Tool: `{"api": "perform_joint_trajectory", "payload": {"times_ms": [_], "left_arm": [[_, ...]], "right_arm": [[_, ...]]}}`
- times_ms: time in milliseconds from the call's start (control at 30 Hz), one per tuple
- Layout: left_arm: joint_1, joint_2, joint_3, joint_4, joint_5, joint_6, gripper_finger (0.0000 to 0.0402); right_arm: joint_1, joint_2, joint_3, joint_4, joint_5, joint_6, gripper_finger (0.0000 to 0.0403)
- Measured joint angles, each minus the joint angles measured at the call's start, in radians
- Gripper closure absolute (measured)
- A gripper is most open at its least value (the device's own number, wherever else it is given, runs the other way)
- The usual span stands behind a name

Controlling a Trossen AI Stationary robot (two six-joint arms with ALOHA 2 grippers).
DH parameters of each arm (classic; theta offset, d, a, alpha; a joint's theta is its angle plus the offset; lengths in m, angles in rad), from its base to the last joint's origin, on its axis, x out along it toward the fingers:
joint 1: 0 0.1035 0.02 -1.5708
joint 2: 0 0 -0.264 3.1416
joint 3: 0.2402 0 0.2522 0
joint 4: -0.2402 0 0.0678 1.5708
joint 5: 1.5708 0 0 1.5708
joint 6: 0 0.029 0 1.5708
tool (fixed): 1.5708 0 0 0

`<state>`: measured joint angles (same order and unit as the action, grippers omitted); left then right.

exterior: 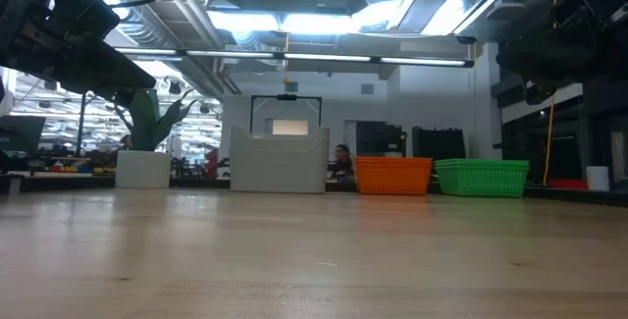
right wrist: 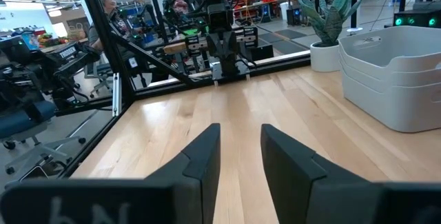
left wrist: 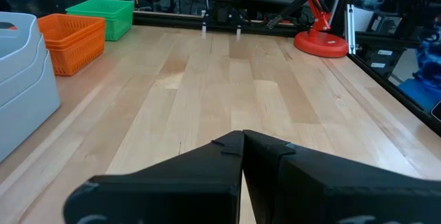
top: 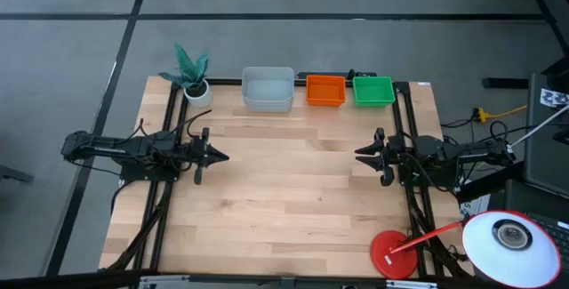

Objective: Stack baskets by color
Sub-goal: Return to Home Position

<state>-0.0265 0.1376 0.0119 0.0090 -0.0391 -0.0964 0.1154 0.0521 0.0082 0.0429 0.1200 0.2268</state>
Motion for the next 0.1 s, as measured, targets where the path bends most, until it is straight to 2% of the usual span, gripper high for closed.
{"api": "perform_joint_trajectory", "payload": {"times_ms": [100], "left_arm": [[0.0,0.0,0.0,0.0,0.0,0.0,0.0401]], "right_arm": [[0.0,0.0,0.0,0.0,0.0,0.0,0.0298]]}}
